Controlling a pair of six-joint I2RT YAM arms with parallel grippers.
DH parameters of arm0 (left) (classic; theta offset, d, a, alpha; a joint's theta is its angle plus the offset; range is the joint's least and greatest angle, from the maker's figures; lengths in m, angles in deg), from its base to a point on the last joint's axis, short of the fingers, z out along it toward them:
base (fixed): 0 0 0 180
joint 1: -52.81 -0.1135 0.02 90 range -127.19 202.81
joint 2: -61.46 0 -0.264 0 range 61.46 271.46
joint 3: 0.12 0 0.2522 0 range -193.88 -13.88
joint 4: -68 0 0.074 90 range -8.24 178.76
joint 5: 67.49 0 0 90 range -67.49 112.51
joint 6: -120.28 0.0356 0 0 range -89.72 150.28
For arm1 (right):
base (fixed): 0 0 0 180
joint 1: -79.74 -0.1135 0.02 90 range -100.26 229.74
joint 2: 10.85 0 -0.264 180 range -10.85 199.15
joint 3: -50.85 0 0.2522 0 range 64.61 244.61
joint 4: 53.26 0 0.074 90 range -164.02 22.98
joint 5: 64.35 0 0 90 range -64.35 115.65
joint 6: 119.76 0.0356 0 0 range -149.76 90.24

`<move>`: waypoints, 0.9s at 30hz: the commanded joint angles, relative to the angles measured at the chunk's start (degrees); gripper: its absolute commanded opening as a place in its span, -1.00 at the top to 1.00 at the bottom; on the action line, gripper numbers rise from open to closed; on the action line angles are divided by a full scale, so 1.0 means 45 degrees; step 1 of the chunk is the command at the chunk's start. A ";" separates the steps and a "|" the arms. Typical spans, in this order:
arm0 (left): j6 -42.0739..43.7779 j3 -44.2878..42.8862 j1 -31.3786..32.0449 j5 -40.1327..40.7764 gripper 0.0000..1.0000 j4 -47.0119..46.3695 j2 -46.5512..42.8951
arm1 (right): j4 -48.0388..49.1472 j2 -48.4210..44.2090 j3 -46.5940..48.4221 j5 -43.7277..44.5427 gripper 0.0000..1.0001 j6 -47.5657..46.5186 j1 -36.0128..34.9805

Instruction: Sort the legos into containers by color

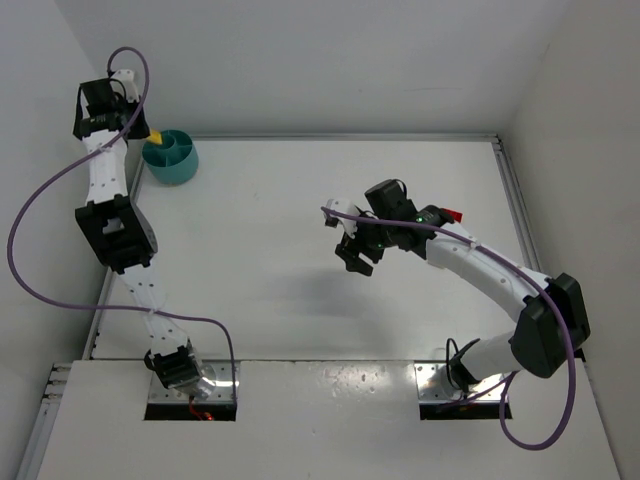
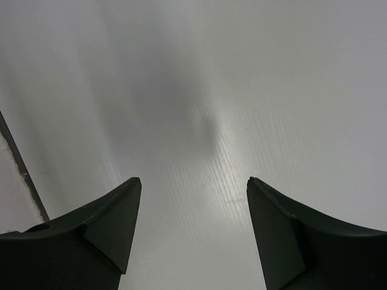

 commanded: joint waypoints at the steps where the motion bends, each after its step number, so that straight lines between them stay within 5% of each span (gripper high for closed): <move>1: -0.0153 -0.0470 0.0169 -0.0066 0.83 -0.0545 0.0329 | 0.0462 0.0060 -0.0100 -0.0024 -0.43 0.0178 0.0146; 13: 0.0101 -0.0216 0.0403 0.0305 0.75 -0.0545 0.0448 | 0.0462 0.0177 -0.0100 -0.0024 -0.43 0.0178 0.0146; 18: 0.0101 -0.0216 0.0403 0.0305 -0.04 -0.0545 0.0448 | 0.0462 0.0177 -0.0100 -0.0024 -0.43 0.0178 0.0146; 27: -0.1284 -0.1190 0.0403 -0.0669 -0.23 -0.1366 -0.0898 | 0.1104 -0.0251 -0.0353 0.0756 -0.43 0.0820 0.0380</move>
